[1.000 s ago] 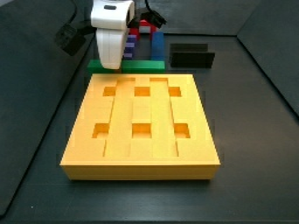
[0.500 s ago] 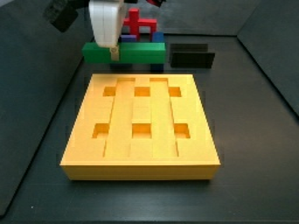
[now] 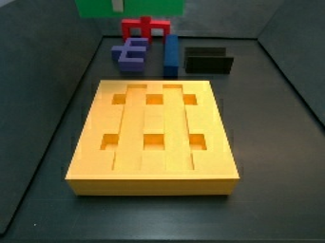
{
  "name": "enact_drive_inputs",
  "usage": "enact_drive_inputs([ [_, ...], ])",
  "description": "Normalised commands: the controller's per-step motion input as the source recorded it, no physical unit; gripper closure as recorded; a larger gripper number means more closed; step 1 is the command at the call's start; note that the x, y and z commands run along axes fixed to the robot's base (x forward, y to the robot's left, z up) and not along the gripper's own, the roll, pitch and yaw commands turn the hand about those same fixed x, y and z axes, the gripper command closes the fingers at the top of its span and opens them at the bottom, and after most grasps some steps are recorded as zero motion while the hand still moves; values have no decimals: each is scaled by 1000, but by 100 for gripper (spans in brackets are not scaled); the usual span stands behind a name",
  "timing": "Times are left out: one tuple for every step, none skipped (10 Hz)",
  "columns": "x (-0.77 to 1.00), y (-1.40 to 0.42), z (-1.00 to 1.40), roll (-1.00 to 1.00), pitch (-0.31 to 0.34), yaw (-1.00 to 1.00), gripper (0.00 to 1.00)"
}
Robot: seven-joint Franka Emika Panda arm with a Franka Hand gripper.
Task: Pick up the green object. Move up. Move to above the board. Insert the green object.
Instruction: Move to above the board.
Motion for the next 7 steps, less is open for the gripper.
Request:
enact_drive_inputs([
  [8,-2,1400,-59,86,-11,100],
  [2,2,1400,-54,77,-12,100],
  [18,5,611,-47,68,-10,100],
  [674,-1400,353,-8,16,1000,100],
  [687,-1400,262,9,21,1000,100],
  [738,-1400,234,12,33,1000,100],
  [802,-1400,272,6,43,1000,100],
])
